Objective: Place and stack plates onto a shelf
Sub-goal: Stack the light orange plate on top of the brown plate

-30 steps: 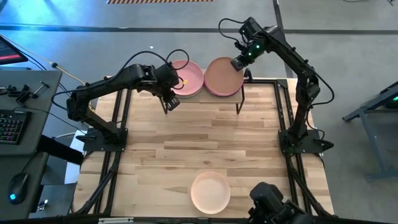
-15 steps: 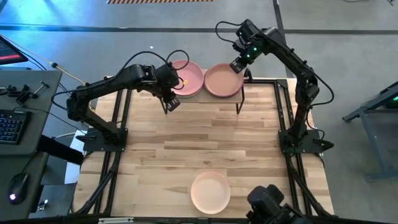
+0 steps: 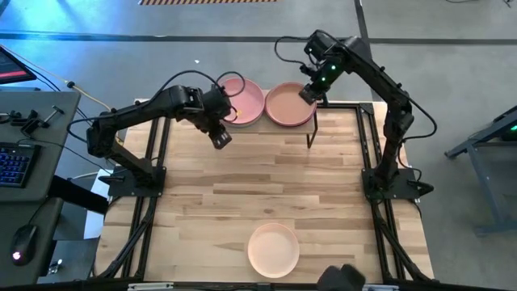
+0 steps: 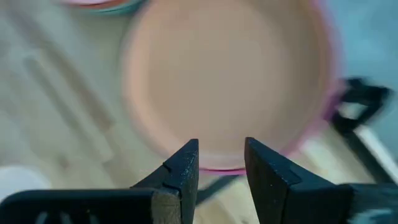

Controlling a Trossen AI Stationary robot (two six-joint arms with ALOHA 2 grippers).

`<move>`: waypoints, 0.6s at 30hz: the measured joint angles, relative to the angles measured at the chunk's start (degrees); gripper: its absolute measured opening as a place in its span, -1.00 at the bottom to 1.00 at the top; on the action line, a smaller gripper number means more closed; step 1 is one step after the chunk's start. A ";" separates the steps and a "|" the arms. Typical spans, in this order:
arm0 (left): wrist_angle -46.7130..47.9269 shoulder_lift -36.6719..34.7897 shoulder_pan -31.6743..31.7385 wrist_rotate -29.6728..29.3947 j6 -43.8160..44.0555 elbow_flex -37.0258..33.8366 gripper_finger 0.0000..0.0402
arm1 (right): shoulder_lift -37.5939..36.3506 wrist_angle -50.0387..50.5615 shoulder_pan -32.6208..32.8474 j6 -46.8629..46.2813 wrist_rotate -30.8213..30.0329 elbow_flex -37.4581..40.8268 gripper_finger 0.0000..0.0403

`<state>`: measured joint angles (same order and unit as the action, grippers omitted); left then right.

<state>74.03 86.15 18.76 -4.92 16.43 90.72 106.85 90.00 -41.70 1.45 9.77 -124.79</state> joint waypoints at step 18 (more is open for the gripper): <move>10.44 0.00 -11.28 -3.76 3.52 0.00 -0.52 | -0.17 0.01 24.79 -4.36 3.25 0.00 -0.46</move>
<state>84.47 86.15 7.47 -8.68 19.95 90.72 106.67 90.01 -16.91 -2.90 13.02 -124.79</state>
